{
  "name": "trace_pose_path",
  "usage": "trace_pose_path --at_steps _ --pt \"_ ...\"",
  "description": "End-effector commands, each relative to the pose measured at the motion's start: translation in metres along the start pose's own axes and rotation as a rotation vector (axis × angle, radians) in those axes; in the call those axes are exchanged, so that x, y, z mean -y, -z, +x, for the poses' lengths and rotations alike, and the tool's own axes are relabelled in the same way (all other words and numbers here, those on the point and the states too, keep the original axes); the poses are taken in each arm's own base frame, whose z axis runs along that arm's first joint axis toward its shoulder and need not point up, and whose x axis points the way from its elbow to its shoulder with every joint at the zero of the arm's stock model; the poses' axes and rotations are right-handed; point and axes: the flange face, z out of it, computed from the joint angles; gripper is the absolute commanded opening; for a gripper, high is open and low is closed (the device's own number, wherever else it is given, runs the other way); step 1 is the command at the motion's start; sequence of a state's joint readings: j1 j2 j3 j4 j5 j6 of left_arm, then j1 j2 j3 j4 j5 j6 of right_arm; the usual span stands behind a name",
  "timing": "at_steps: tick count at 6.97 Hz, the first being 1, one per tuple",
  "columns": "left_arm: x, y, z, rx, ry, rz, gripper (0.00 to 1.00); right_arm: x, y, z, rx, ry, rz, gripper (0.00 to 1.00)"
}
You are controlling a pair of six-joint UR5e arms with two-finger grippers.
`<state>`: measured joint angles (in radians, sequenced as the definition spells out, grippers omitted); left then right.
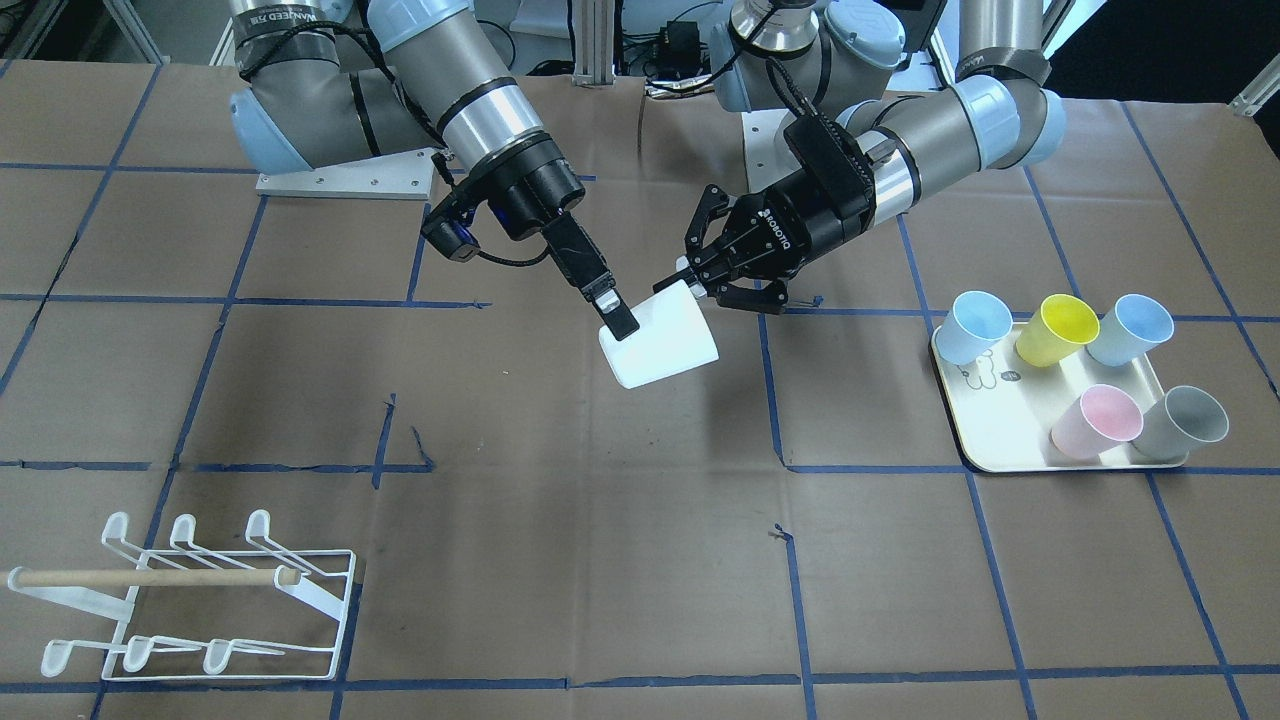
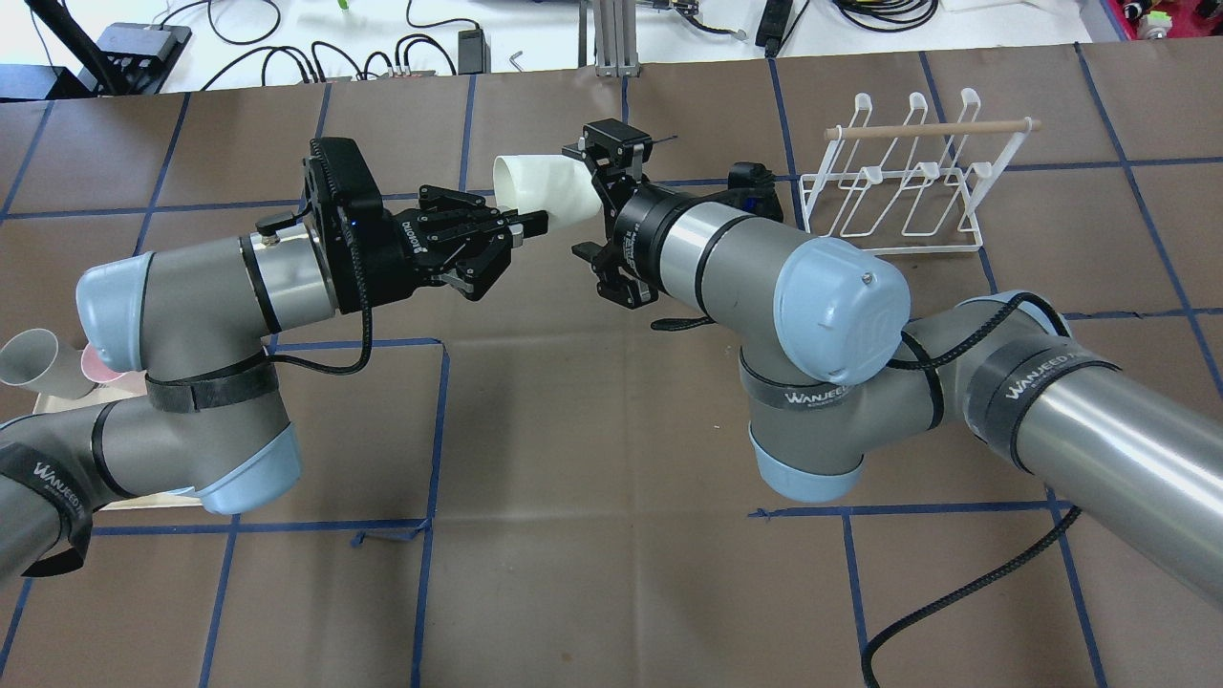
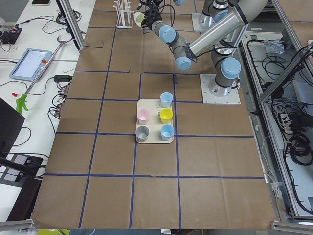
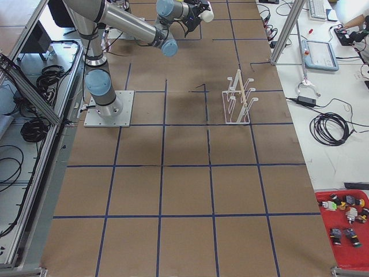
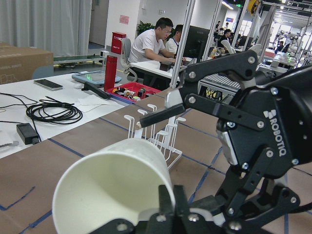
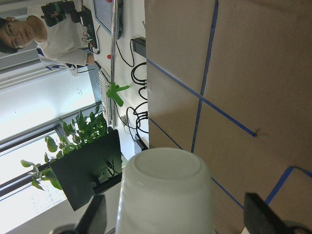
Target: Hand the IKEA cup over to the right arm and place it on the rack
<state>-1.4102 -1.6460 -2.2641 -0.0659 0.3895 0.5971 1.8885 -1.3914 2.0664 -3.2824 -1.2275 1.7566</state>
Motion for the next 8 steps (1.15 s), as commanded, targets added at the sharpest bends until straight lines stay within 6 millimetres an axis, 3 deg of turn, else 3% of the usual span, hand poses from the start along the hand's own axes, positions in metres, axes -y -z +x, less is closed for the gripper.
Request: trace_pose_path --at_steps 1,3,4,7,8 --pt "0.0001 -0.0003 0.0005 -0.002 -0.001 0.001 0.0 -0.0047 -0.0096 -0.0038 0.001 0.007 -0.009 0.99" --pt "0.0001 -0.0008 0.0009 -0.002 0.0 -0.001 0.0 -0.0042 -0.0109 -0.0028 -0.003 0.006 -0.01 0.93" --pt "0.0001 -0.0008 0.0009 -0.002 -0.002 -0.001 0.0 -0.0043 -0.0109 -0.0028 -0.003 0.007 -0.012 0.8" --pt "0.0007 -0.0013 0.0012 -0.003 -0.002 0.0 0.0 -0.0033 -0.0115 -0.0024 -0.003 0.01 -0.004 0.54" --pt "0.0044 -0.0004 0.001 0.0 0.002 0.002 0.17 -0.0015 -0.0109 -0.0033 0.003 0.01 0.017 0.51"
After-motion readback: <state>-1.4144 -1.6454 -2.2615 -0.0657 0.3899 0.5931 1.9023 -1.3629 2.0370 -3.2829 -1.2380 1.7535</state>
